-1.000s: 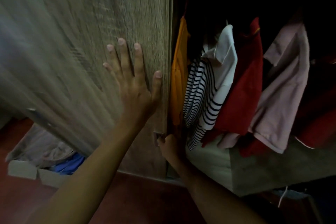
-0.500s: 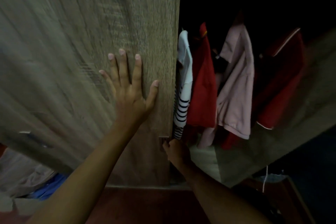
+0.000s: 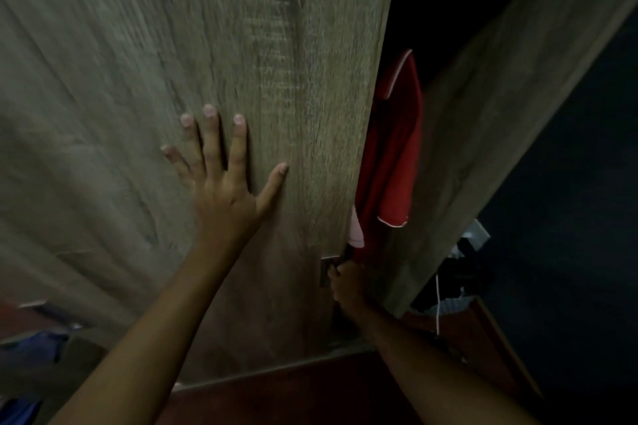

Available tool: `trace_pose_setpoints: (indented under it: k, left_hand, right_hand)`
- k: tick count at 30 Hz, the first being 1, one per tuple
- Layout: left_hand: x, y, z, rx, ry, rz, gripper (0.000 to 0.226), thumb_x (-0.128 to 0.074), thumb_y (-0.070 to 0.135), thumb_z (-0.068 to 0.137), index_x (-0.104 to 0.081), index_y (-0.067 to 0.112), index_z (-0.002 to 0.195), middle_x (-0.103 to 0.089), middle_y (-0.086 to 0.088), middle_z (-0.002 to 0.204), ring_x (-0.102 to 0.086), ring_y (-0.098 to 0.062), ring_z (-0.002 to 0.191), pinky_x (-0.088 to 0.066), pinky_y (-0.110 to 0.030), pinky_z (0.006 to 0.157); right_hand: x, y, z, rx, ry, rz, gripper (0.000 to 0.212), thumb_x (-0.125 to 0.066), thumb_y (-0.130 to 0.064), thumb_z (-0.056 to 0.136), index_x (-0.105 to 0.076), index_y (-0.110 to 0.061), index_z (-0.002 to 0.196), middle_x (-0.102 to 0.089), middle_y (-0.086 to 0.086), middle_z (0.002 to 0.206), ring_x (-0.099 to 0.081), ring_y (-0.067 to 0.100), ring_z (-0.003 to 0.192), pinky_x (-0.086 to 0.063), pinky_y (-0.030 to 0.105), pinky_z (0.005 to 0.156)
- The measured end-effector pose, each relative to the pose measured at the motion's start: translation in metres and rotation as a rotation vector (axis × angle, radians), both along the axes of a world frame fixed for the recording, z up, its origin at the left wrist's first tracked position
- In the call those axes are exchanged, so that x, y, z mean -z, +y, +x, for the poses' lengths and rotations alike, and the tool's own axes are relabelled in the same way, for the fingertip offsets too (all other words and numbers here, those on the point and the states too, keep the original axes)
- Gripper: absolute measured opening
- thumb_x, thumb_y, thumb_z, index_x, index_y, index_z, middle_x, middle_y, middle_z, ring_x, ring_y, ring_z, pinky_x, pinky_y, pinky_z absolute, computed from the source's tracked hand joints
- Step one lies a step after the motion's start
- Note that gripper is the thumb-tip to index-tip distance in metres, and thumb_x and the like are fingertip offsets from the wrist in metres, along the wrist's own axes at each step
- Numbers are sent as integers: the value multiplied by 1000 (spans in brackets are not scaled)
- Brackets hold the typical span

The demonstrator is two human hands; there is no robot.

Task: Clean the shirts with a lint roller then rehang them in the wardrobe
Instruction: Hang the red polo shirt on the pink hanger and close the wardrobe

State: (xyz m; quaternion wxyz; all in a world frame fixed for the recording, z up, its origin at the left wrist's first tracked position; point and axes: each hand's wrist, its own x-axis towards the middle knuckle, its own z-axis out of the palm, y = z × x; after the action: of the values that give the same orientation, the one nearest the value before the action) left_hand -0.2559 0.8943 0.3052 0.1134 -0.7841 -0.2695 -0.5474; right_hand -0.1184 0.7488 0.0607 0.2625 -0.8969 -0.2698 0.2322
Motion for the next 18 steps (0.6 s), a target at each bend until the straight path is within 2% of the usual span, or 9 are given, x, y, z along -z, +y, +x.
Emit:
trace_pose_setpoints:
  k: [2,5,7,9,12,16,18]
  left_hand:
    - [3,-10,17,-9,-15,4,89,-68,60,87,-32,11,151,-26,-23,155,6,-21,152,0,-63,116]
    - [8,-26,41,-19,-27,3,94,-68,65,84,-31,12,152,-30,-24,154,10,-18,153,2,-59,118]
    - [11,-36,57,-19,-18,7,94,-68,65,84,-30,13,153,-30,-23,154,12,-17,153,4,-56,119]
    - [14,-45,72,-29,-2,31,94,-67,66,84,-31,12,152,-29,-21,154,11,-17,153,5,-53,120]
    - [15,-60,95,-41,-2,61,94,-67,67,84,-33,10,151,-33,-20,153,9,-18,154,5,-52,121]
    - [14,-75,118,-41,-7,83,95,-65,68,84,-33,11,152,-32,-18,154,8,-18,154,3,-52,121]
    - [14,-80,124,-32,1,87,96,-65,68,84,-30,11,154,-34,-20,154,1,-24,155,0,-55,120]
  right_hand:
    - [-11,-17,21,55,-16,-14,41,-43,-40,99,-68,-8,92,-70,11,90,-65,25,84,-50,39,82]
    - [-11,-42,56,150,-61,-22,62,-29,-56,88,-69,-9,82,-71,11,82,-69,31,81,-50,37,83]
    - [3,-56,84,193,-18,-20,53,-36,-53,92,-67,-10,83,-71,9,86,-69,29,80,-54,35,76]
    - [-19,-72,95,242,43,28,37,-48,-43,96,-64,-12,83,-70,10,88,-69,29,78,-59,40,72]
    - [-27,-94,121,279,54,45,32,-51,-40,97,-64,-14,83,-69,9,86,-70,26,72,-62,45,69]
    - [-38,-113,145,231,29,-3,32,-54,-37,97,-65,-11,82,-70,6,80,-70,23,69,-60,36,63]
    - [-42,-118,152,196,9,-30,30,-56,-34,98,-67,-10,83,-72,7,80,-70,23,68,-54,28,59]
